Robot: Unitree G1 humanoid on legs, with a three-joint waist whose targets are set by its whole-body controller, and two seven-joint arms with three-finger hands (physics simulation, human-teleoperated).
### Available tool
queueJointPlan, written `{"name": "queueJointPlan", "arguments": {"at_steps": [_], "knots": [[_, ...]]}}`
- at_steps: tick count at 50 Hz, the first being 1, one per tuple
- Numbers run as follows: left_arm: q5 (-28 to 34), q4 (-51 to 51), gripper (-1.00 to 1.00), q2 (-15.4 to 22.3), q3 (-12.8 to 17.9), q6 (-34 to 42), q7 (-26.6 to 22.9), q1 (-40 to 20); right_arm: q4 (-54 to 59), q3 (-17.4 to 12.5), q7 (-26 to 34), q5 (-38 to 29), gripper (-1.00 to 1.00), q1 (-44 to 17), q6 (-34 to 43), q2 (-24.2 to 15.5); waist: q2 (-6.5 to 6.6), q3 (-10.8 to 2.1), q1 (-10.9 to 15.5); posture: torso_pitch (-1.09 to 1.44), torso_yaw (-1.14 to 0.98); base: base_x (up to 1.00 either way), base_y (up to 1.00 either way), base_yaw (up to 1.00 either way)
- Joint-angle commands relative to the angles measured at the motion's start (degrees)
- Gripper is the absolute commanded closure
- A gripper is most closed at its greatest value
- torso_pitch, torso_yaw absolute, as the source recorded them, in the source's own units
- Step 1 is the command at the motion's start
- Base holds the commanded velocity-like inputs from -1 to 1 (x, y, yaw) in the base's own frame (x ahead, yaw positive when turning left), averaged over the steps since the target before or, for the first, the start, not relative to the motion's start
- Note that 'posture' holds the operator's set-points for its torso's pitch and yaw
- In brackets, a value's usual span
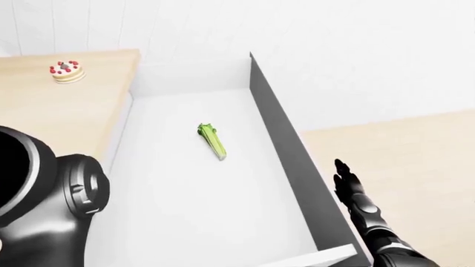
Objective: Close the right drawer.
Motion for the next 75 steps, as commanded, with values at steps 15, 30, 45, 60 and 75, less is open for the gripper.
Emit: {"name": "queueJointPlan", "arguments": {"at_steps": [15,30,45,60,75], "knots": [[-0.08,-0.05,-1.00,0.62,0.46,0.00,0.34,-1.64,-2.28,0.98,-0.06,-0.92,-1.00,-1.87,-1.51,1.15,-0.10,-1.47,-0.11,0.00,0.00,0.00,0.00,0.00],[-0.56,0.28,-1.00,0.91,0.53,0.00,0.60,-2.04,-2.71,1.58,0.11,-1.41,-1.00,-2.15,-1.85,2.41,-0.13,-1.50,-0.28,0.00,0.00,0.00,0.00,0.00],[-1.09,0.31,-1.00,1.09,0.62,0.00,0.81,-2.14,-3.30,2.31,0.09,-2.05,-1.00,-2.41,-1.97,3.53,-0.22,-1.45,-0.48,0.00,0.00,0.00,0.00,0.00],[-1.83,0.15,-1.00,1.07,0.87,0.00,1.45,-1.84,-3.61,2.85,-0.13,-2.74,-1.00,-2.53,-2.18,4.70,-0.27,-1.45,-0.64,0.00,0.00,0.00,0.00,0.00],[-2.74,0.49,-1.00,1.74,1.14,0.00,1.84,-2.17,-3.49,3.50,-0.31,-3.44,-1.00,-2.17,-2.86,6.31,-0.31,-1.48,-0.81,0.00,0.00,0.00,0.00,0.00]]}}
